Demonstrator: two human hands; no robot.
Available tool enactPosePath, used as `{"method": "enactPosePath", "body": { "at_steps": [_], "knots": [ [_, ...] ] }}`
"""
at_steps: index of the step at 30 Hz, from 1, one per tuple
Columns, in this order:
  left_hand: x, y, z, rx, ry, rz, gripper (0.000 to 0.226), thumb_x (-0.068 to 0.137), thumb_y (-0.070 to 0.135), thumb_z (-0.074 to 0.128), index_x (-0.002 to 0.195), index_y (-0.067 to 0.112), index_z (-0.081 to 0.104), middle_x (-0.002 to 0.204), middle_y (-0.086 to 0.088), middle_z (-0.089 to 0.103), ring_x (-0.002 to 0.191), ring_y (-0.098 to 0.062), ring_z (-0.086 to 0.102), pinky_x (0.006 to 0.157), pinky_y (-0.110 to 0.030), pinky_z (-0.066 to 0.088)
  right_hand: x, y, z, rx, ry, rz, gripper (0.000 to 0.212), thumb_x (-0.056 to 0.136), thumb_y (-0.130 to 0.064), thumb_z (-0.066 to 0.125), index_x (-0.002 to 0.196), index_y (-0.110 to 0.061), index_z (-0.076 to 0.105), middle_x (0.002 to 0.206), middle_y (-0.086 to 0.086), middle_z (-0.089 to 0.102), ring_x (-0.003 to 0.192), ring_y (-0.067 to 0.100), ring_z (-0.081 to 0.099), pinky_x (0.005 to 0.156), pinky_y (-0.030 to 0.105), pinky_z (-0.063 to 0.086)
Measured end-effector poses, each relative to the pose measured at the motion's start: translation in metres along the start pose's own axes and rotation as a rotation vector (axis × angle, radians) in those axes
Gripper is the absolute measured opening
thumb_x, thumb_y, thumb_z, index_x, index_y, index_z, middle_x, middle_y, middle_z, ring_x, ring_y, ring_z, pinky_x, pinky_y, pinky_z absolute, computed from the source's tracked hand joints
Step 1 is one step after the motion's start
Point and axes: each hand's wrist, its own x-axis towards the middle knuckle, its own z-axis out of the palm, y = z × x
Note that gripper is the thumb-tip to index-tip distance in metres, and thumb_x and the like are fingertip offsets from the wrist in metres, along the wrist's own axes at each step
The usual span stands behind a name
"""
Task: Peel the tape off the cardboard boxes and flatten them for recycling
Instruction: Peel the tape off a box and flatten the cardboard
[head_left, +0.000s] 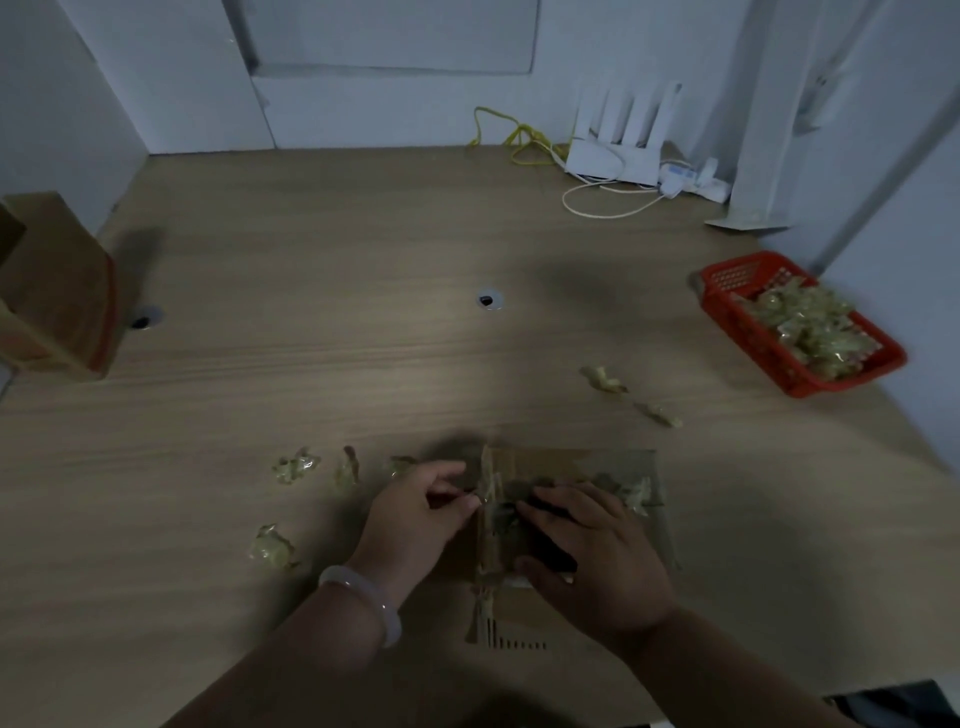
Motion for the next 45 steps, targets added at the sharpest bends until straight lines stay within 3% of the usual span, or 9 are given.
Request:
{"method": "enactPosePath", "body": {
  "at_steps": [3,5,8,13,20,32,35,38,45],
  "knots": [
    [0.001,0.002,0.000,0.164,0.003,0.135,0.032,0.084,0.024,0.071,0.116,0.027,0.067,0.090,0.017,0.066,0.079,0.010,0.055,0.076,-0.001,0.039,0.001,0.002,0.001,0.004,0.020,-0.021,0.052,0.080,-0.059,0.057,0.122,-0.030,0.065,0.125,-0.010,0.061,0.118,0.019,0.054,0.101,0.036,0.044],
    [0.000,0.007,0.000,0.299,0.013,0.224,0.025,0.086,0.028,0.068,0.111,0.026,0.069,0.093,0.016,0.063,0.082,0.008,0.054,0.071,0.004,0.033,0.001,0.003,0.001,0.006,0.024,-0.033,0.052,0.080,-0.059,0.057,0.122,-0.030,0.065,0.125,-0.009,0.061,0.117,0.020,0.054,0.101,0.036,0.044],
    [0.003,0.013,0.001,0.460,0.064,0.337,0.022,0.086,0.030,0.067,0.106,0.022,0.071,0.100,0.005,0.065,0.094,-0.010,0.057,0.075,-0.006,0.033,0.002,0.003,0.001,0.012,0.010,-0.023,0.053,0.080,-0.059,0.056,0.123,-0.030,0.065,0.126,-0.008,0.061,0.118,0.020,0.054,0.102,0.036,0.042],
    [0.002,0.012,0.005,0.597,0.077,0.423,0.021,0.088,0.030,0.062,0.104,0.020,0.072,0.102,0.002,0.068,0.098,-0.018,0.060,0.087,-0.030,0.046,0.001,0.003,0.001,0.011,0.028,-0.036,0.052,0.081,-0.059,0.055,0.122,-0.029,0.065,0.125,-0.007,0.062,0.118,0.022,0.055,0.101,0.037,0.043],
    [0.007,0.015,0.007,0.521,0.048,0.358,0.005,0.085,0.019,0.064,0.086,0.021,0.068,0.089,0.005,0.062,0.087,-0.014,0.054,0.071,-0.020,0.034,0.001,0.004,0.001,0.022,0.034,-0.046,0.051,0.081,-0.057,0.058,0.123,-0.029,0.066,0.125,-0.006,0.062,0.117,0.021,0.055,0.099,0.039,0.046],
    [0.006,0.010,-0.002,0.435,-0.141,0.219,0.024,0.092,0.017,0.055,0.074,0.031,0.050,0.073,0.012,0.050,0.069,-0.001,0.045,0.057,-0.013,0.029,0.002,0.000,-0.002,0.015,-0.013,-0.046,0.052,0.080,-0.060,0.056,0.123,-0.031,0.065,0.123,-0.008,0.062,0.117,0.020,0.055,0.097,0.037,0.046],
    [0.008,0.018,-0.005,0.230,-0.194,0.090,0.024,0.095,0.014,0.052,0.074,0.026,0.053,0.066,0.007,0.056,0.064,-0.010,0.051,0.061,-0.024,0.039,0.002,-0.001,-0.003,0.010,-0.024,-0.052,0.052,0.082,-0.059,0.055,0.124,-0.031,0.065,0.124,-0.008,0.061,0.118,0.020,0.054,0.099,0.037,0.045],
    [0.014,0.040,-0.007,-0.079,-0.186,0.055,0.025,0.094,0.008,0.054,0.072,0.021,0.058,0.053,0.006,0.058,0.053,-0.008,0.053,0.053,-0.022,0.047,0.003,-0.001,-0.004,-0.003,-0.009,-0.047,0.052,0.080,-0.061,0.054,0.122,-0.032,0.066,0.122,-0.009,0.062,0.116,0.018,0.054,0.095,0.033,0.042],
    [0.021,0.039,0.005,0.261,-0.165,0.207,0.008,0.079,0.024,0.075,0.077,0.032,0.073,0.083,0.009,0.068,0.076,-0.005,0.061,0.066,-0.017,0.043,0.009,-0.001,-0.004,0.197,0.119,0.016,0.029,0.079,-0.035,0.069,0.104,-0.023,0.074,0.107,-0.006,0.070,0.109,0.013,0.060,0.095,0.032,0.047]
  ]
}}
